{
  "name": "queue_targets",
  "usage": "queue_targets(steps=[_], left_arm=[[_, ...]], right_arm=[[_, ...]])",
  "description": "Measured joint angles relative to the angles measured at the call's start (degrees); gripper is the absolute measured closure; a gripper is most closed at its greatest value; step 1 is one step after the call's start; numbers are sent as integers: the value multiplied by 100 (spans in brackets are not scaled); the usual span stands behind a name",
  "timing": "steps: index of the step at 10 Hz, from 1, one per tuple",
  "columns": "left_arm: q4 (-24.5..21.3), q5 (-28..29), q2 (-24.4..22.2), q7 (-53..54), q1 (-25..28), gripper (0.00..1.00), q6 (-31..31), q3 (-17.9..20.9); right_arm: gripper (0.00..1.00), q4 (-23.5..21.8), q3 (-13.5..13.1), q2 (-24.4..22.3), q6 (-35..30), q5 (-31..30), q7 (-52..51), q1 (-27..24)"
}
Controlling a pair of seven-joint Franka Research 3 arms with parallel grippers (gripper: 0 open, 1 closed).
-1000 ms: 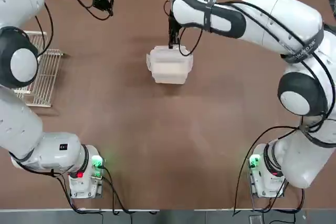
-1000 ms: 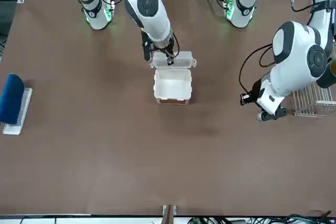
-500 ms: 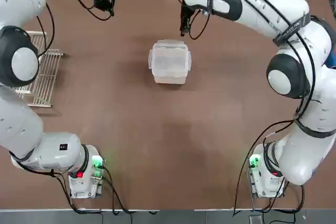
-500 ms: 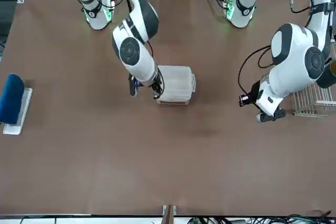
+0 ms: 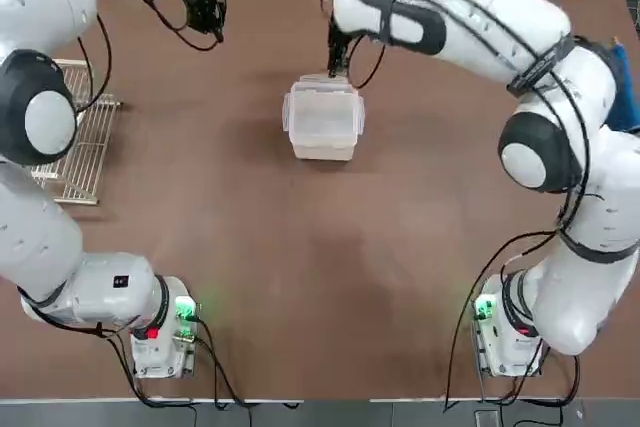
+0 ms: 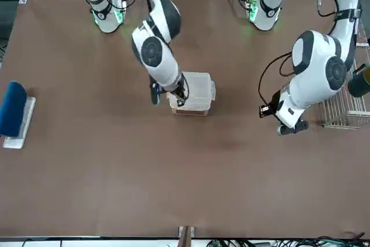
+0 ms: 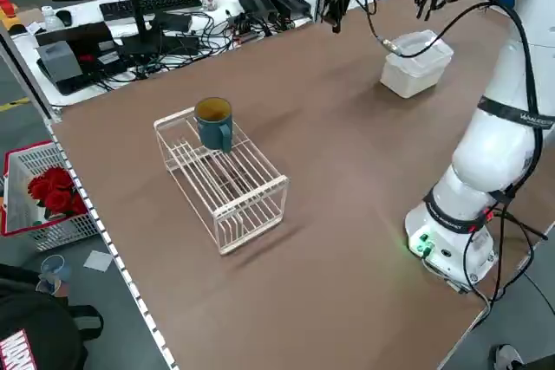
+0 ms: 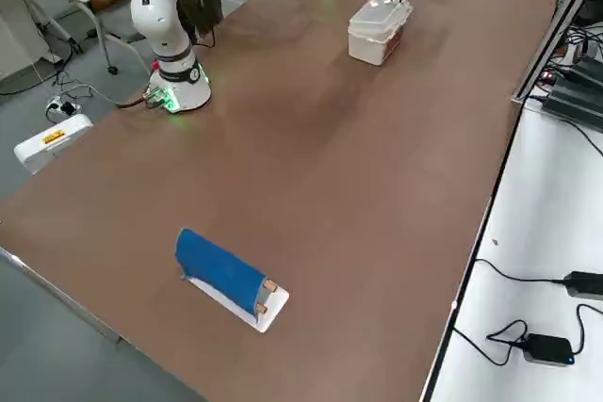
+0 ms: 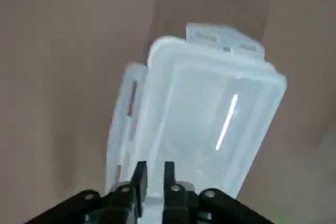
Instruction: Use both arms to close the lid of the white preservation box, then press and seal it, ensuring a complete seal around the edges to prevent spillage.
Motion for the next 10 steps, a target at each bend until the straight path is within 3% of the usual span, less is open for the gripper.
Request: queue_targets(steps=[2, 6, 10], left_arm=[[-275, 0, -106, -230, -93, 99, 139, -152], [-682, -2, -106, -1055, -304, 99, 809, -552], [-1246, -2, 150, -1733, -864, 99, 1786, -575]], right_arm=[[93, 0, -7, 415, 580, -21, 278, 272], [93, 18, -24, 467, 671, -24, 287, 241], [93, 19, -12, 468, 679, -115, 289, 249]])
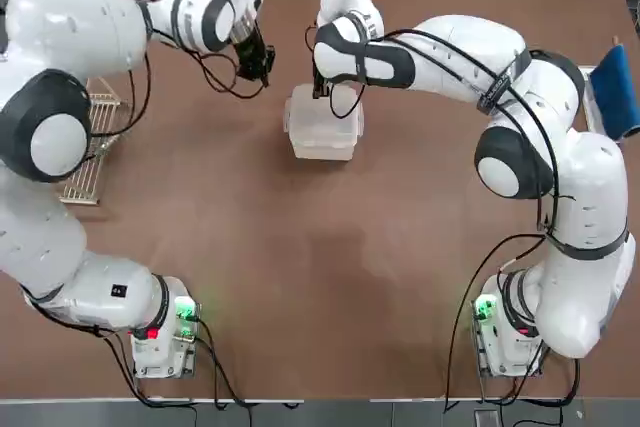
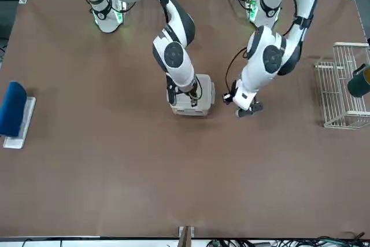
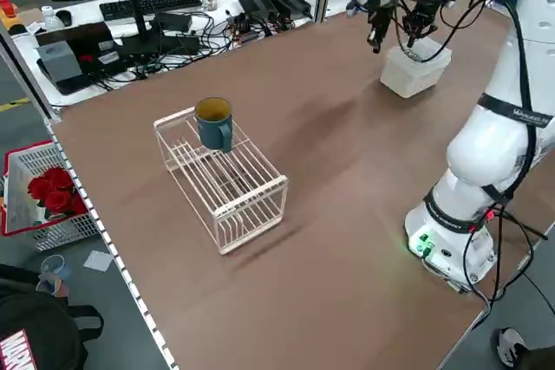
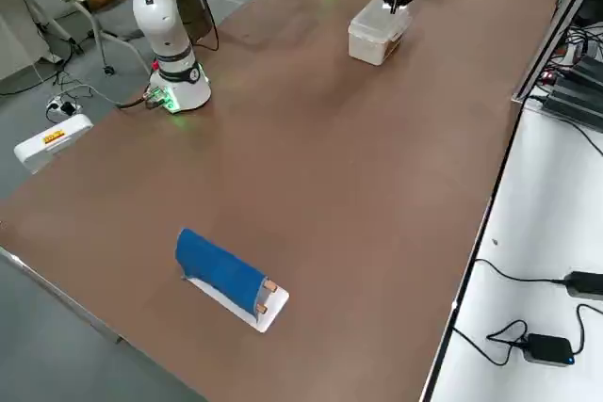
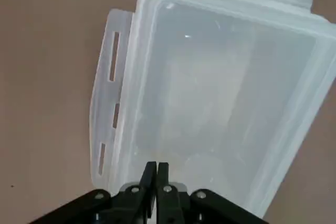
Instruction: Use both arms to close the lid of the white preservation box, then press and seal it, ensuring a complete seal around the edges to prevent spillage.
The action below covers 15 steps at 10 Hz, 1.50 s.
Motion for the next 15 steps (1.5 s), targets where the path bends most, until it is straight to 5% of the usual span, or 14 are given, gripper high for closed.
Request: queue_targets(steps=[15], left_arm=[[-542, 0, 167, -636, -592, 99, 1040, -11]], right_arm=[[93, 1, 0, 0, -2, -6, 4, -6]])
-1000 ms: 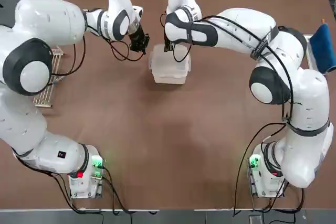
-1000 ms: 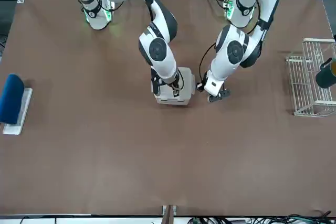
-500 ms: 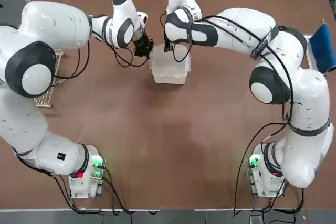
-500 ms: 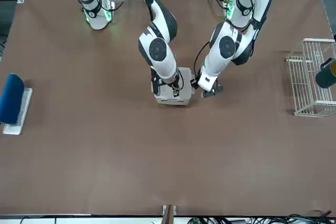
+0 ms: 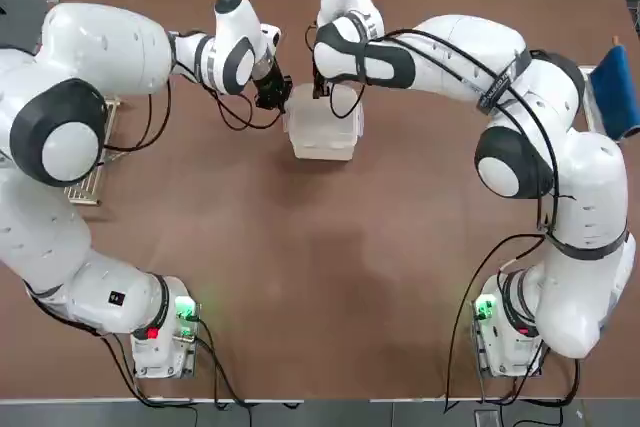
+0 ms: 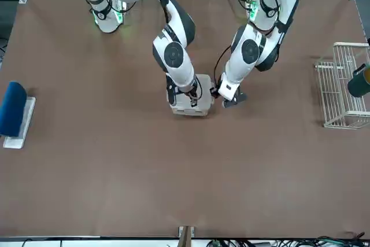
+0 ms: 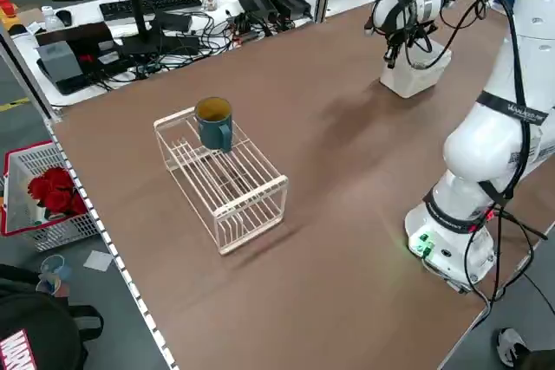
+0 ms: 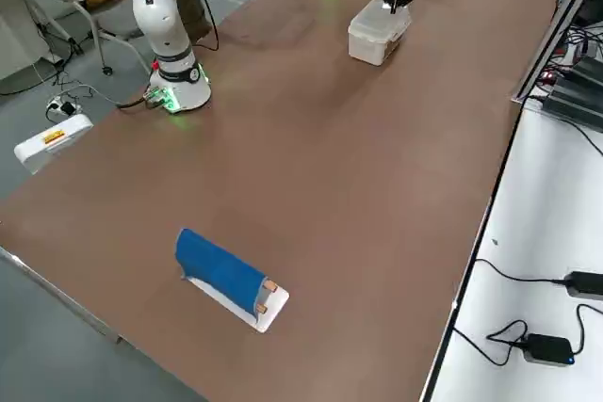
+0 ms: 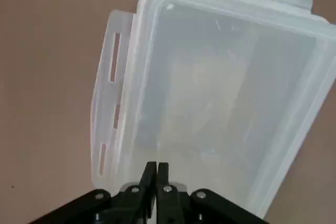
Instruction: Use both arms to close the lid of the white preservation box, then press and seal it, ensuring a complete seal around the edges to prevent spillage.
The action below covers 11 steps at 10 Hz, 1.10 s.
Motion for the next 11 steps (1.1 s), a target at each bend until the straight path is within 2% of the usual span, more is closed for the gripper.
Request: queue_targets(steps=[5, 11], left_arm=[[-2, 0, 176, -1, -4, 99, 274, -1], [40, 0, 183, -109, -56, 99, 301, -7]], right_arm=[[93, 1, -2, 0, -7, 0, 3, -4], [93, 6, -4, 0, -33, 0, 3, -15]])
